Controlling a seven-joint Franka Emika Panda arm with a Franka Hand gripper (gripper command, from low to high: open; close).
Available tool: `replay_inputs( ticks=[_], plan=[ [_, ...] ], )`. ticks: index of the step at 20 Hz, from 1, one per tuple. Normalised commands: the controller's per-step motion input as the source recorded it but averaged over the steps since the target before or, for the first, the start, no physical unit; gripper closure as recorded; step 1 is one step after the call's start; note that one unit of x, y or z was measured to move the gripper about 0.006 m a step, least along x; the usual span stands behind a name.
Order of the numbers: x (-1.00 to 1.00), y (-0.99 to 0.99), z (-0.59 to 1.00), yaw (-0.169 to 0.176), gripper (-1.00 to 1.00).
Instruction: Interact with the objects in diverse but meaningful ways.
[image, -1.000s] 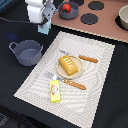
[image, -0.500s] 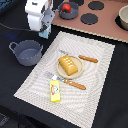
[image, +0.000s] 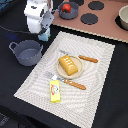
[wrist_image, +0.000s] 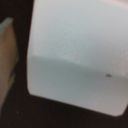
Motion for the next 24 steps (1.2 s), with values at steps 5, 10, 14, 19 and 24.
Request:
replay_inputs(
  ticks=[5, 10, 14, 19, 24],
  plan=[
    [0.61, 0.05, 0.53, -0.003, -1.0],
    [0.97, 0.09, 0.53, -0.036, -1.0],
    [0.92, 0.01, 0.35, -0.061, -1.0],
    [0.87, -0.12, 0.13, -0.078, -1.0],
    [0.78, -0.3, 0.05, -0.115, -1.0]
  ],
)
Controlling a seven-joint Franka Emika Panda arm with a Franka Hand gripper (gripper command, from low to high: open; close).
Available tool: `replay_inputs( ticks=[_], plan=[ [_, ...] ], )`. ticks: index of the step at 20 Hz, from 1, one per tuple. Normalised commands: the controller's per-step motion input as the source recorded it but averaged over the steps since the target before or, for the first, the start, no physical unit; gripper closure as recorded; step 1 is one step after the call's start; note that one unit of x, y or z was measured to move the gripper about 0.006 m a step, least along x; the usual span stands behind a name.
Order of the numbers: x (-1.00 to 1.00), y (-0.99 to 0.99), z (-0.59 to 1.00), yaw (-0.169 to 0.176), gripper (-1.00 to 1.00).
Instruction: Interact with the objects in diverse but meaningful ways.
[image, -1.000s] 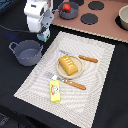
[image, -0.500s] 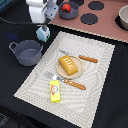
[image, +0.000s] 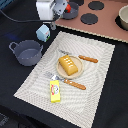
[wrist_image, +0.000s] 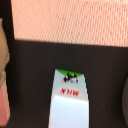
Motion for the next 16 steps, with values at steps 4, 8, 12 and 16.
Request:
replay_inputs(
  ticks=[4, 8, 12, 16],
  plan=[
    [0.79, -0.38, 0.0, -0.077, -1.0],
    [0.81, -0.41, 0.0, -0.004, -1.0],
    [0.79, -0.41, 0.11, 0.0, -1.0],
    [0.81, -0.35, 0.28, 0.0, -1.0]
  ],
)
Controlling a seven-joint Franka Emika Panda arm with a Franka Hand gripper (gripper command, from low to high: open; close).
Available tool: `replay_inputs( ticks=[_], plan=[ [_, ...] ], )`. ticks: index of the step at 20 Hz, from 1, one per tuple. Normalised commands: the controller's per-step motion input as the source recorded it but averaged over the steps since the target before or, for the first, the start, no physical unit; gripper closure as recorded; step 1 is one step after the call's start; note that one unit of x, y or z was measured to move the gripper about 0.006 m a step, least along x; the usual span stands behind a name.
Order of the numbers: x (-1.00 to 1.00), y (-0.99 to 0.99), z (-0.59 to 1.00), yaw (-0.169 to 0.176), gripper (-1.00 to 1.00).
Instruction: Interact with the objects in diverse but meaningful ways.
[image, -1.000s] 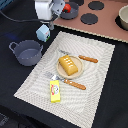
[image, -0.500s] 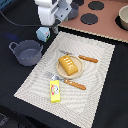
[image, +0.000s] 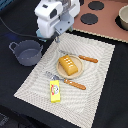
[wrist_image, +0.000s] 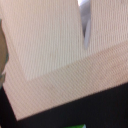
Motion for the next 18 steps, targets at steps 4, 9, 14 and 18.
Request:
replay_inputs(
  ticks=[4, 9, 14, 18],
  plan=[
    [0.74, -0.26, 0.23, 0.0, -1.0],
    [0.69, -0.26, 0.21, -0.003, -1.0],
    [0.68, -0.26, 0.15, -0.002, -1.0],
    [0.7, -0.3, 0.07, -0.003, -1.0]
  ],
)
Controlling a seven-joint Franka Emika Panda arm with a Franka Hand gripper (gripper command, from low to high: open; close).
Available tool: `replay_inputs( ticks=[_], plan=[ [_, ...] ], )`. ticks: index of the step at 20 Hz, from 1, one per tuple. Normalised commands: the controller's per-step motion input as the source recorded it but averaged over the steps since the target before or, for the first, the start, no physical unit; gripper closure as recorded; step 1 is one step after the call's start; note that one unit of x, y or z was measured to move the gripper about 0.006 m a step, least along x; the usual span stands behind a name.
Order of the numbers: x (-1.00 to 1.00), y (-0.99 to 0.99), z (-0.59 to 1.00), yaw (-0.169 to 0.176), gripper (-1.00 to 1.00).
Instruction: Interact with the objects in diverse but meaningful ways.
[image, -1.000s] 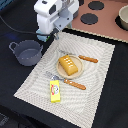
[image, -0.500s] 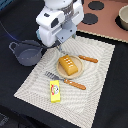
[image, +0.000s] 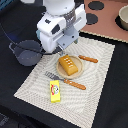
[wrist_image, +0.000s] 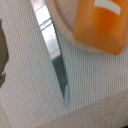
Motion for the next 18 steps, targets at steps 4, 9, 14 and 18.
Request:
replay_inputs(
  ticks=[4, 9, 14, 18],
  plan=[
    [0.61, -0.21, 0.01, -0.01, -1.0],
    [0.38, -0.19, -0.05, 0.0, -1.0],
    [0.26, -0.02, -0.04, 0.0, -1.0],
    [0.27, 0.0, -0.01, 0.0, -1.0]
  ],
)
